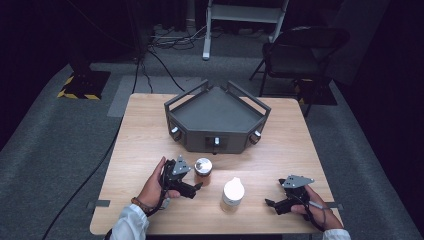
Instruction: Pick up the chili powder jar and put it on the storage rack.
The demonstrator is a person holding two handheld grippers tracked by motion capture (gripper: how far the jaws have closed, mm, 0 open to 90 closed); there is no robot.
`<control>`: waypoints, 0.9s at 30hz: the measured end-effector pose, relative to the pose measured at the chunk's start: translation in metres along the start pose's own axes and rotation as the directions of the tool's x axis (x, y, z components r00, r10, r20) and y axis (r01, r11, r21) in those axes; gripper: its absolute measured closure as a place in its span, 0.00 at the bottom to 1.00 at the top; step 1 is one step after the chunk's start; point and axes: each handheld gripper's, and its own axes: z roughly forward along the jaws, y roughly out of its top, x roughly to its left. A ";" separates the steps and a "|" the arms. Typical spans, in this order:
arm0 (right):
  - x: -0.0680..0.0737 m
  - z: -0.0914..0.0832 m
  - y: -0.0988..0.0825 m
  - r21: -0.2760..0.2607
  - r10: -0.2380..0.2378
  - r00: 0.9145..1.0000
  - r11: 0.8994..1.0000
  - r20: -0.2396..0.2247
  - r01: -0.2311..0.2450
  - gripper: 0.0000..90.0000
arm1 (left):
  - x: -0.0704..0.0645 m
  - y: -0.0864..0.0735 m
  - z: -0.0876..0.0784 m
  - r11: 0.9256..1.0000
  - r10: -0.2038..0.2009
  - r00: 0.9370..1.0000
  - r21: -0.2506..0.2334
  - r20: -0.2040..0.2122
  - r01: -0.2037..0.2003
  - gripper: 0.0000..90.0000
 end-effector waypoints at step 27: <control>0.000 0.000 0.000 0.000 -0.002 1.000 1.000 -0.002 0.002 0.00 | 0.004 -0.002 0.031 0.993 -0.115 0.992 -0.018 0.044 0.116 0.03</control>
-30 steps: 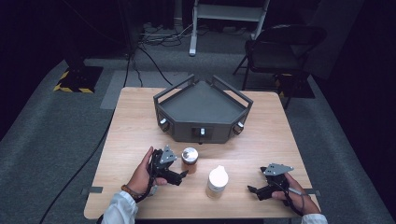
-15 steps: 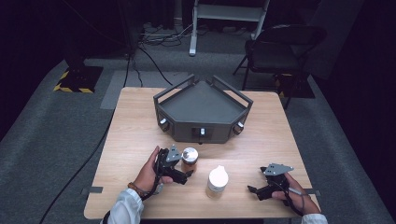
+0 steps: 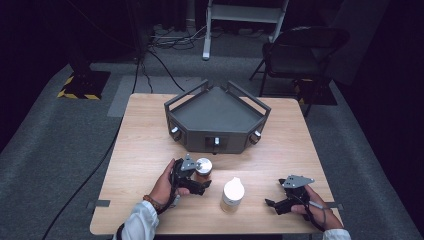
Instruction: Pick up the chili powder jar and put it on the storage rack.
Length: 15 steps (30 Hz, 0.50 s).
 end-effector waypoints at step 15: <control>0.000 0.000 0.000 0.000 -0.002 1.000 1.000 -0.001 0.002 0.00 | 0.002 -0.010 0.008 0.997 -0.028 0.999 -0.073 0.020 0.029 0.16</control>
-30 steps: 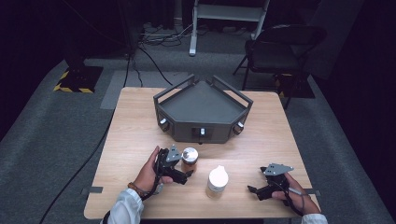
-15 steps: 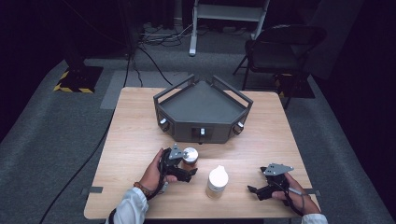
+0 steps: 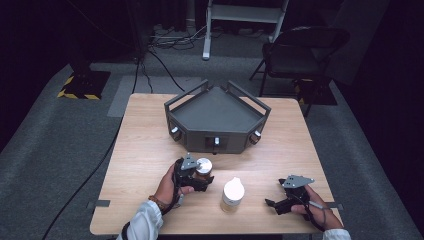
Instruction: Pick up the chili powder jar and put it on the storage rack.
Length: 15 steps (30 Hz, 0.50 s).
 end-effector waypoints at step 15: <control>0.000 0.000 0.000 0.000 0.000 1.000 1.000 0.000 0.000 0.00 | -0.007 0.006 -0.003 0.998 0.059 0.998 0.011 -0.030 -0.059 0.33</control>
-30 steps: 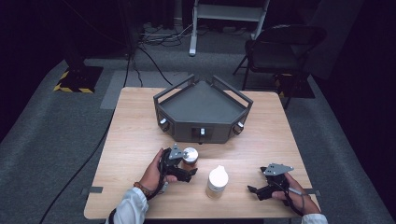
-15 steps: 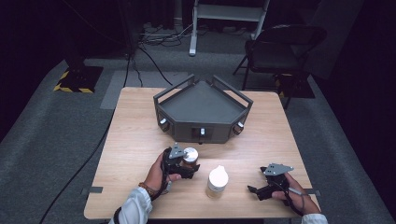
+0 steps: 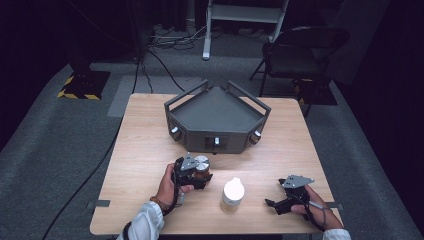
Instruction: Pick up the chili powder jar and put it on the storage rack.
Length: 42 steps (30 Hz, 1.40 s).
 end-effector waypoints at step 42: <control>0.000 0.000 0.000 0.000 0.001 1.000 1.000 0.000 -0.001 0.00 | -0.010 0.039 -0.035 0.997 -0.016 0.995 -0.081 -0.101 0.008 0.33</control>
